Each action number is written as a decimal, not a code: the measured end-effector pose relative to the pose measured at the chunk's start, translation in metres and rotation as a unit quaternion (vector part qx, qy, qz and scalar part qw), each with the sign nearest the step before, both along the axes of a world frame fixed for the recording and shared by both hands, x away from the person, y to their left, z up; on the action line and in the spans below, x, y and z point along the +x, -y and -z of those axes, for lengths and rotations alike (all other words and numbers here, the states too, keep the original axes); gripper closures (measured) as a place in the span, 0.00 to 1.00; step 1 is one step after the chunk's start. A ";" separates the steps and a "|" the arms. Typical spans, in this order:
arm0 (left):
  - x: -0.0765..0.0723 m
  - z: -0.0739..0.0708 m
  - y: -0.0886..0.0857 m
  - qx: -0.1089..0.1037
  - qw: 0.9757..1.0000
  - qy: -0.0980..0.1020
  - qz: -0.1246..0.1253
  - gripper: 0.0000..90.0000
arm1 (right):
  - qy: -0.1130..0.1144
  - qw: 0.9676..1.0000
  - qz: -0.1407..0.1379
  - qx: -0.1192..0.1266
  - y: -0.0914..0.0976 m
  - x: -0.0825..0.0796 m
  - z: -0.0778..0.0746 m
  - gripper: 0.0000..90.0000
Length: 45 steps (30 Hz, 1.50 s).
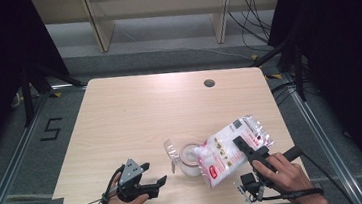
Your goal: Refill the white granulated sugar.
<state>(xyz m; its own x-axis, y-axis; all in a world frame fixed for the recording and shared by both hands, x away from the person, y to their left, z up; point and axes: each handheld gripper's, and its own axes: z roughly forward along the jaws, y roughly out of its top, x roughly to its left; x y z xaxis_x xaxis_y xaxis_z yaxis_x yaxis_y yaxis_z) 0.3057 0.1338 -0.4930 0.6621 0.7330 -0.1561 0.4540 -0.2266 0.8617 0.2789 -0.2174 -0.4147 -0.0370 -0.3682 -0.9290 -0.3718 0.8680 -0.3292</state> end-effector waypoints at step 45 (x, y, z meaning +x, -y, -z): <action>0.000 0.000 -0.001 -0.001 1.000 0.000 0.000 0.26 | -0.085 0.992 -0.010 0.090 0.017 0.010 0.008 0.87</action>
